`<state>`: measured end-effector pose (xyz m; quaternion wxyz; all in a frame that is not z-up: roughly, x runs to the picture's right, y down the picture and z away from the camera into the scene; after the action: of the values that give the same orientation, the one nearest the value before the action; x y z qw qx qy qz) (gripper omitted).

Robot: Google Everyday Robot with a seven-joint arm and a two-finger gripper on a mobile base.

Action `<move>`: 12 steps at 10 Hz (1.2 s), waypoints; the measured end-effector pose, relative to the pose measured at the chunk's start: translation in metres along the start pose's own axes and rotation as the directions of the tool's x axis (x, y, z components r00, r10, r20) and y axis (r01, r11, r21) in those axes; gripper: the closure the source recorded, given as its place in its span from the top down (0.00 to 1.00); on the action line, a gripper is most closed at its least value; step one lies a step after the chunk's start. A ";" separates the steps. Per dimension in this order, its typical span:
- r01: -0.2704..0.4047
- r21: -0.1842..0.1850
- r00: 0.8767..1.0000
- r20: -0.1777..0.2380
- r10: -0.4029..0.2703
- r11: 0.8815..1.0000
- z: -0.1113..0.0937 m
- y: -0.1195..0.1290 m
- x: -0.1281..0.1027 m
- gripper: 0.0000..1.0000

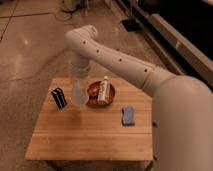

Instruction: Place the ceramic cup over the eraser

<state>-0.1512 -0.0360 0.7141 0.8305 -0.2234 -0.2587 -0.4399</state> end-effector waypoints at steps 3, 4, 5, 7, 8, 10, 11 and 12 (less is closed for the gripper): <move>0.075 0.006 0.997 0.012 -0.075 0.997 0.003 -0.045 -0.007 0.00; 0.096 0.009 0.995 0.014 -0.096 0.995 0.004 -0.059 -0.009 0.00; 0.117 0.009 0.993 0.017 -0.118 0.993 0.005 -0.072 -0.011 0.00; 0.157 0.008 0.987 0.021 -0.157 0.988 0.007 -0.098 -0.015 0.00; 0.173 0.005 0.985 0.023 -0.173 0.985 0.010 -0.108 -0.016 0.00; 0.203 -0.008 0.979 0.032 -0.203 0.979 0.019 -0.127 -0.021 0.00; 0.214 -0.017 0.976 0.037 -0.213 0.977 0.025 -0.134 -0.024 0.00; 0.225 -0.029 0.974 0.045 -0.223 0.974 0.032 -0.139 -0.027 0.00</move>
<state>-0.2897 -0.0716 0.7420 0.7661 -0.2160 -0.2918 -0.5304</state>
